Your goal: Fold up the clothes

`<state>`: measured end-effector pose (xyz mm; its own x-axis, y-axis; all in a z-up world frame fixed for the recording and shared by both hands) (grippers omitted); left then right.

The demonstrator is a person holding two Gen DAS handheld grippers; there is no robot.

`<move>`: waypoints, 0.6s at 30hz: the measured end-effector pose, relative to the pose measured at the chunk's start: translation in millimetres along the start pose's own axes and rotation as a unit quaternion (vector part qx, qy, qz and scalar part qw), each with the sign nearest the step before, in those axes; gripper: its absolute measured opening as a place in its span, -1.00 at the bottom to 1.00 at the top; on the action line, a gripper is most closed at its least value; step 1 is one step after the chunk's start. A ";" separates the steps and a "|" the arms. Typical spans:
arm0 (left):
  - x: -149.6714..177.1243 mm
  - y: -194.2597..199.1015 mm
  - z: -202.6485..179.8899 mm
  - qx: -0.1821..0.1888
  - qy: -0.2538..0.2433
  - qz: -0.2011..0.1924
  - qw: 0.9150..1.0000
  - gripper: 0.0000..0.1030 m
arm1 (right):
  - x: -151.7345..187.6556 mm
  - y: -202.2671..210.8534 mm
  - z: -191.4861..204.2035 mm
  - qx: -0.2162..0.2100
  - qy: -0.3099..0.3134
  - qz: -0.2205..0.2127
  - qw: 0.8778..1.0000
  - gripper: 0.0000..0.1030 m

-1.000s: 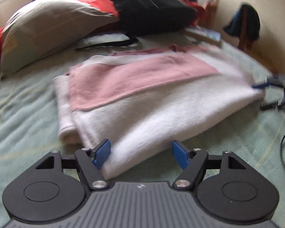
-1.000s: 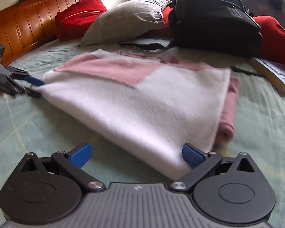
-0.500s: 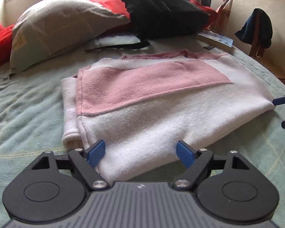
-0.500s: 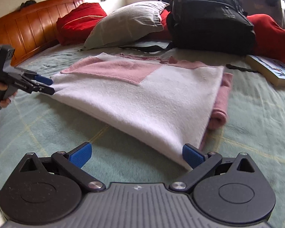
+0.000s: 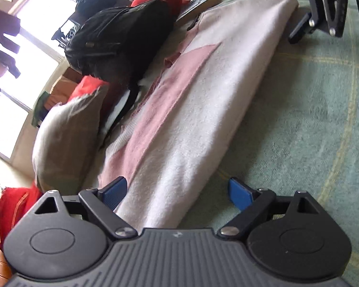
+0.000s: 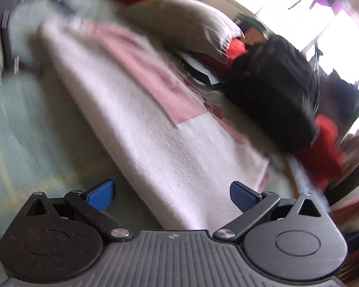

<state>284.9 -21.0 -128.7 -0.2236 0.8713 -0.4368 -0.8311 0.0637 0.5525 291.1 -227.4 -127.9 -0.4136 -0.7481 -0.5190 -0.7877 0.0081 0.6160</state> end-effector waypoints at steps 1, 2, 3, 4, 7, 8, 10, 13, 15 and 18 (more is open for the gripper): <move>-2.1 -1.3 0.2 -0.009 -0.008 0.001 1.000 0.82 | -0.7 -2.2 2.9 0.016 0.026 0.000 1.000 1.00; -4.4 -4.2 -0.3 -0.018 -0.022 0.002 1.000 0.83 | -3.4 -3.3 4.9 0.021 0.039 -0.002 0.999 1.00; -6.8 -7.7 -1.1 -0.026 -0.037 0.004 0.999 0.83 | -6.1 -4.3 6.8 0.026 0.052 -0.003 0.998 1.00; -9.3 -11.2 -1.9 -0.034 -0.052 0.006 0.998 0.84 | -9.6 -6.3 7.5 0.027 0.057 -0.003 0.998 1.00; -25.6 -19.6 -8.1 -0.037 -0.070 -0.001 0.997 0.83 | -24.3 -12.2 10.4 0.026 0.067 -0.014 0.997 1.00; -31.3 -22.3 -10.4 -0.037 -0.075 -0.004 0.996 0.83 | -30.0 -14.1 12.3 0.024 0.069 -0.019 0.997 1.00; -43.0 -25.8 -15.0 -0.033 -0.077 -0.017 0.996 0.83 | -43.1 -17.3 19.4 0.014 0.069 -0.032 0.997 1.00; -52.4 -30.7 -20.9 -0.033 -0.088 -0.030 0.995 0.83 | -57.3 -23.4 29.2 0.004 0.076 -0.048 0.996 1.00; -52.9 -30.8 -21.3 -0.036 -0.098 -0.034 0.994 0.84 | -60.4 -26.6 30.1 0.009 0.085 -0.052 0.995 1.00; -41.6 -30.9 -14.4 -0.054 -0.121 -0.026 0.991 0.88 | -53.3 -28.6 21.7 0.019 0.090 -0.048 0.995 1.00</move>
<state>312.5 -66.2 -137.8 -0.0619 0.9604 -0.2715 -0.8911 0.0694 0.4484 325.7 -173.3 -130.8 -0.2505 -0.8530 -0.4579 -0.8375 -0.0463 0.5444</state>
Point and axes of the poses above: each gripper's, at about its wrist camera, not at the fingertips, and y roughly against the way its jaws point, z to its left, x to its underside, the point moved 8 cm from there along -y, roughly the way its jaws point, and after that the axes turned 1 degree about -x, right-handed, at the moved point
